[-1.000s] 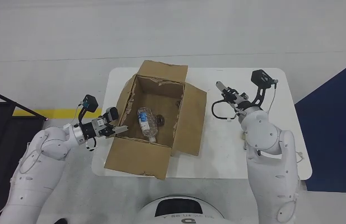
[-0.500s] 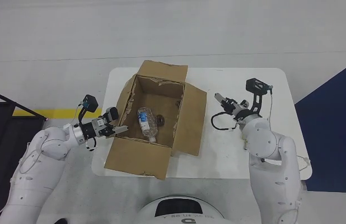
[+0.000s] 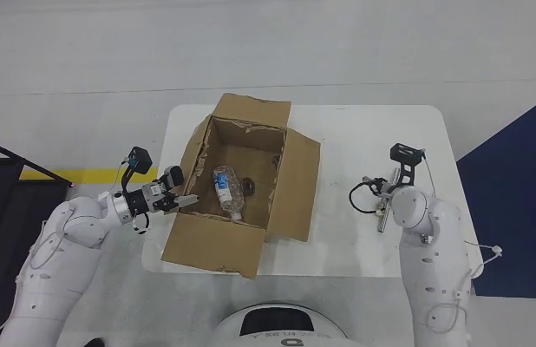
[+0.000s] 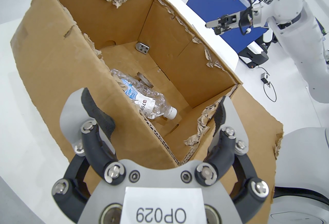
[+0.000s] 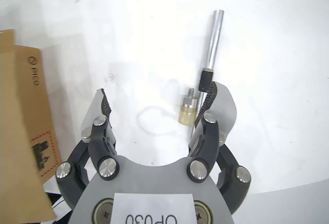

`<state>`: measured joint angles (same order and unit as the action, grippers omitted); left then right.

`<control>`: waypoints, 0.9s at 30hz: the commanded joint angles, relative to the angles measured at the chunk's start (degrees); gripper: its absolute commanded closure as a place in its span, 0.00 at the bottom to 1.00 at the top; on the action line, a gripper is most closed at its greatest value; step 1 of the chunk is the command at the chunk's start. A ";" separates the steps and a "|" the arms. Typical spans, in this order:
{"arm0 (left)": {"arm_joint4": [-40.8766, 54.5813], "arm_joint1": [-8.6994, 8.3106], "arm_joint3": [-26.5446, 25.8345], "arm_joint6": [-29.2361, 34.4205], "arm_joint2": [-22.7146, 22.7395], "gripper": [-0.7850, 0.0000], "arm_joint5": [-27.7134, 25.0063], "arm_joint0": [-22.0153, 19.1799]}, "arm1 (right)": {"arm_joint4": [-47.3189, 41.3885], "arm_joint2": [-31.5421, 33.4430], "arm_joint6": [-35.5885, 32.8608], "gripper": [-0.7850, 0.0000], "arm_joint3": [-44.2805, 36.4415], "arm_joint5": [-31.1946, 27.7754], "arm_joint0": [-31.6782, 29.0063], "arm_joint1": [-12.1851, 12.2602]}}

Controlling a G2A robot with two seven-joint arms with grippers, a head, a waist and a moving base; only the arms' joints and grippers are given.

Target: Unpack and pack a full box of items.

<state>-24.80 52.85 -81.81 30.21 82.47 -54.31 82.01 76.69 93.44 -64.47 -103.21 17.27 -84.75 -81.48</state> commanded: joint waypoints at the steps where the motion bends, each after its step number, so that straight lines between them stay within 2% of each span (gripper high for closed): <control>1: 0.00 0.00 0.00 0.00 0.00 0.00 0.00 0.00 | 0.92 -0.74 -0.56 0.51 2.69 0.53 0.95 0.01; 5: 0.00 0.00 0.00 0.00 0.00 0.00 0.00 0.00 | 2.67 -1.38 -1.17 0.53 6.33 1.90 2.43 0.06; 16: 0.00 0.00 0.00 0.00 0.00 0.00 0.00 0.00 | 1.08 1.14 -2.01 0.57 7.17 1.68 1.28 0.50; 18: 0.00 0.00 0.00 0.00 0.00 0.00 0.00 0.00 | 0.84 0.95 -1.86 0.58 7.07 1.50 0.92 0.52; 20: 0.00 0.00 0.00 0.00 0.00 0.00 0.00 0.00 | 0.82 0.34 -1.79 0.64 6.91 1.03 0.51 0.52; 27: 0.00 0.00 0.00 0.00 0.00 0.00 0.00 0.00 | 2.52 -1.95 -1.61 0.65 6.48 0.48 -0.73 0.54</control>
<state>-24.80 52.85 -81.81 30.21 82.47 -54.31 82.01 78.96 91.69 -66.02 -96.79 17.67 -85.42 -80.95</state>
